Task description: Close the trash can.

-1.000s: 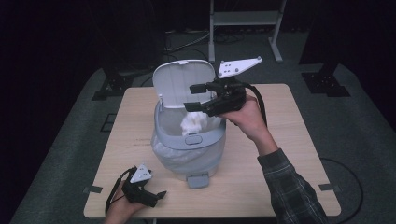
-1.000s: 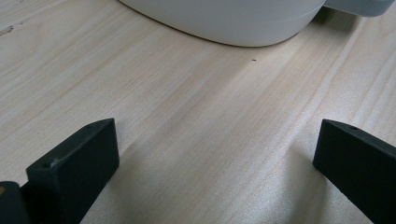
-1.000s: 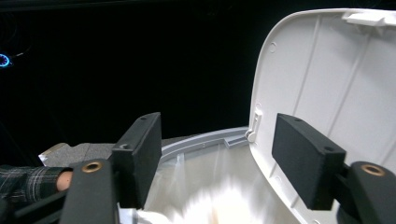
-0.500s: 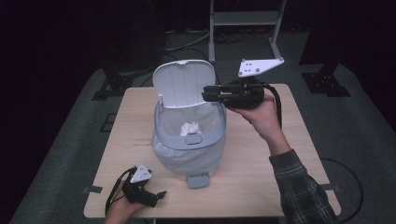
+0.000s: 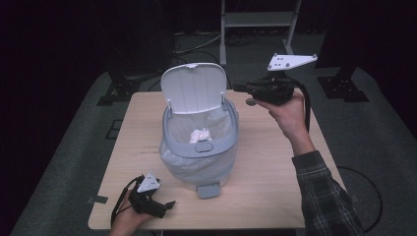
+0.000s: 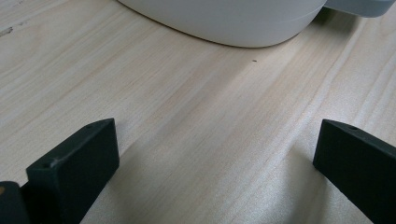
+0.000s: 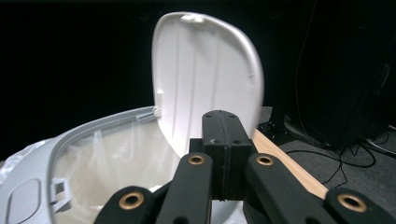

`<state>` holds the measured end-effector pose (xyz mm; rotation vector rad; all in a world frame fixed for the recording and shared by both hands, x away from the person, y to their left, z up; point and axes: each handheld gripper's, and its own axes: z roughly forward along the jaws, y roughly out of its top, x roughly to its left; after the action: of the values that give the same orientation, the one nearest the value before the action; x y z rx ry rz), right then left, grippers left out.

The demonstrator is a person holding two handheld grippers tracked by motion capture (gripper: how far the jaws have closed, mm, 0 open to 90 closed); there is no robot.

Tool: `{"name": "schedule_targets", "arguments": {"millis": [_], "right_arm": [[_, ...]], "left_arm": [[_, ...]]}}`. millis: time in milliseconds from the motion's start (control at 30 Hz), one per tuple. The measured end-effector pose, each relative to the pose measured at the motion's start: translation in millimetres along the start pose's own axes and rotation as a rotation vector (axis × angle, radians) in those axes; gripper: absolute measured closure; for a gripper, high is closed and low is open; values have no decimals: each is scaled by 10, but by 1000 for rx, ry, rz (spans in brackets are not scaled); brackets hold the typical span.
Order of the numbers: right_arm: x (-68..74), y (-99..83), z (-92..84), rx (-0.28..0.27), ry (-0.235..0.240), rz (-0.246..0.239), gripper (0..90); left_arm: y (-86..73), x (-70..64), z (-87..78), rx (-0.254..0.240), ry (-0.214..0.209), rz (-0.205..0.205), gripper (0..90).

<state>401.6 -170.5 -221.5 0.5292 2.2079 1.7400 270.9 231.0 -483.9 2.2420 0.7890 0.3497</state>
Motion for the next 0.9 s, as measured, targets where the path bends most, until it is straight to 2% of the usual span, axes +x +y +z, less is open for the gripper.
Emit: {"name": "schedule_targets", "arguments": {"millis": [100, 167, 433, 667, 900], "right_arm": [[-86, 20, 25, 3, -27, 6, 900], [-165, 30, 59, 2, -33, 24, 900], [-317, 78, 165, -12, -47, 49, 900], [-423, 127, 269, -11, -59, 62, 900], [-461, 169, 375, -7, -54, 63, 900]], "left_arm": [[1, 0, 1, 0, 0, -1, 0], [1, 0, 2, -1, 0, -2, 0], [1, 0, 3, -2, -1, -2, 0], [2, 1, 4, -2, 0, -2, 0], [2, 1, 5, -3, -1, -3, 0]]}}
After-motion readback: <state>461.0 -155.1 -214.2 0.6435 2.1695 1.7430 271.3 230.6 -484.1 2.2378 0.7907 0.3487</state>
